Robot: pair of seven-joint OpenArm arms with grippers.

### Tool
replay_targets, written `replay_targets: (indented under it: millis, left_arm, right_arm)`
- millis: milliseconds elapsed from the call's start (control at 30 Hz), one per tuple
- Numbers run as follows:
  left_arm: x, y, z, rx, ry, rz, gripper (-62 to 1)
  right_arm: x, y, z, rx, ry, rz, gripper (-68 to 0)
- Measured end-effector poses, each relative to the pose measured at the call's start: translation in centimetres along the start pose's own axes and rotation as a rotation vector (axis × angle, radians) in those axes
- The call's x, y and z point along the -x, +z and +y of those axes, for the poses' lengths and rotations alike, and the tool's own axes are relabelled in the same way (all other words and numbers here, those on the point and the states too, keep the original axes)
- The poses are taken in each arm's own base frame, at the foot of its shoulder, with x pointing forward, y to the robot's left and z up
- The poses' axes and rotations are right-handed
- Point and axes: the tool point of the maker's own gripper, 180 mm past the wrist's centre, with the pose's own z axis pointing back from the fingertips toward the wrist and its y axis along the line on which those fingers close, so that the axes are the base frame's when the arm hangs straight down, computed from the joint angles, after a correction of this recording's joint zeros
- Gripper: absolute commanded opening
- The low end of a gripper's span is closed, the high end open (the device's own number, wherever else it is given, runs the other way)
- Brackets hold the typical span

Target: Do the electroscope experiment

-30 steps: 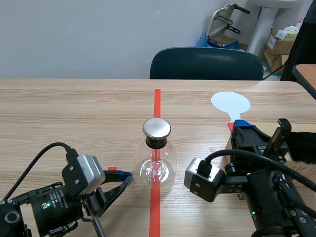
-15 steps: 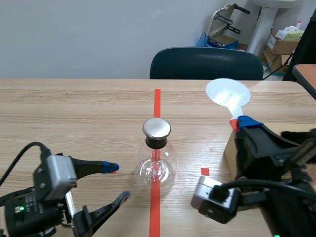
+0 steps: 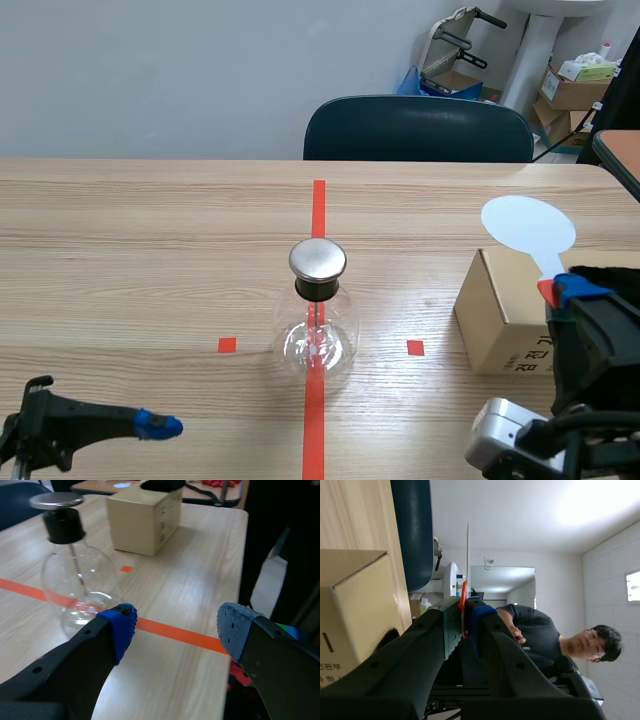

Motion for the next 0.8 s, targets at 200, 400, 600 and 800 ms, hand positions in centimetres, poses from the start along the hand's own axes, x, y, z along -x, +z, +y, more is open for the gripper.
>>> replay_targets:
  millis: [200, 400, 600, 800]
  left_arm:
    - [-2.2, 1.5, -2.4, 0.057, 0.024, -0.07, -23.6]
    - [-3.2, 1.4, -3.1, 0.072, 0.005, -0.09, -23.6]
    - [-3.1, 1.0, -2.5, 0.031, -0.076, -0.081, -21.3]
    - [-3.9, 0.4, -2.2, 0.015, -0.117, -0.108, -15.7]
  right_arm:
    - [1.1, 0.7, 3.3, -0.08, -0.01, 0.042, -65.6]
    - [1.9, 0.2, 5.3, -0.111, 0.015, 0.094, -65.6]
    - [2.1, 0.4, 7.2, -0.157, 0.023, 0.11, -65.6]
    - [2.1, 0.7, 8.0, -0.18, 0.02, 0.115, -65.6]
